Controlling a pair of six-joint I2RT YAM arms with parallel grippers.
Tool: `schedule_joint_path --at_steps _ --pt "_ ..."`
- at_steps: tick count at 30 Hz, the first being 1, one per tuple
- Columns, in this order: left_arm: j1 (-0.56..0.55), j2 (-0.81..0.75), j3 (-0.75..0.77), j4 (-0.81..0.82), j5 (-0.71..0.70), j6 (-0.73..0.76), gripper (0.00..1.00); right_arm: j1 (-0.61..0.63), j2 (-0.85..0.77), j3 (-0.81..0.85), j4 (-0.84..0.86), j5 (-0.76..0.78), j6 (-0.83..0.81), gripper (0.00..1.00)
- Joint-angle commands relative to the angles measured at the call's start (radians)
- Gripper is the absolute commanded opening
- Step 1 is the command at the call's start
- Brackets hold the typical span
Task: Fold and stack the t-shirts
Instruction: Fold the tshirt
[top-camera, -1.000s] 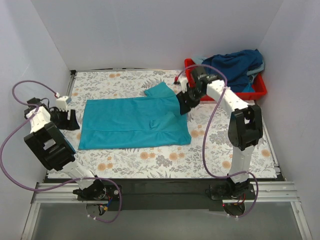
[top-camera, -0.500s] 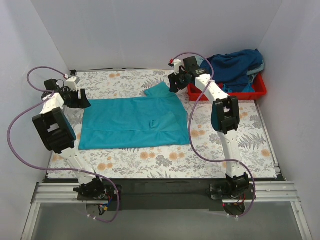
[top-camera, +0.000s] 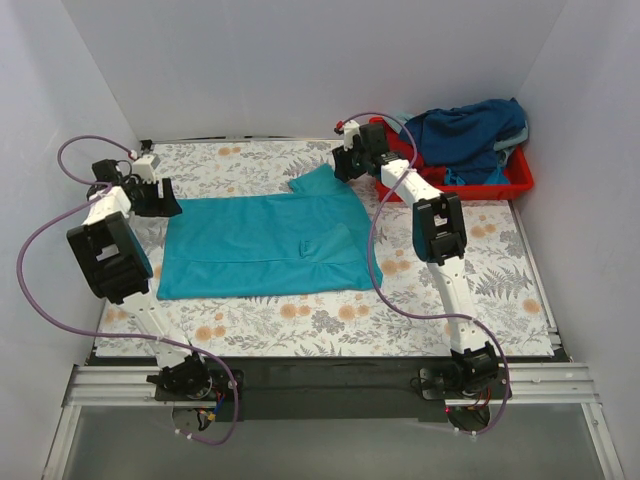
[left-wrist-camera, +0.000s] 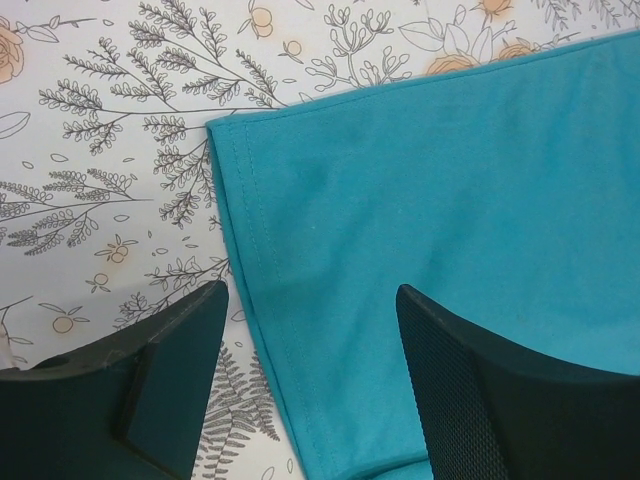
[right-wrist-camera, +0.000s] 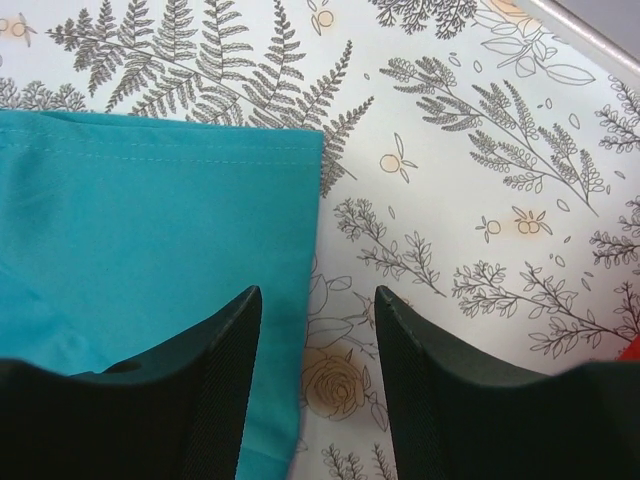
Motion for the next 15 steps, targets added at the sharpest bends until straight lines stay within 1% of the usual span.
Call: schedule_joint_path --at_steps 1,7,15 --pt "0.000 0.015 0.023 0.022 -0.009 -0.011 0.67 0.014 0.019 0.034 0.084 0.041 -0.012 0.54" --pt "0.000 0.040 0.035 0.023 -0.015 -0.001 0.68 0.020 0.013 -0.017 0.055 0.022 -0.031 0.53" --pt "0.000 0.079 0.077 0.017 -0.024 -0.008 0.68 0.051 0.038 0.031 -0.028 0.044 -0.081 0.52"
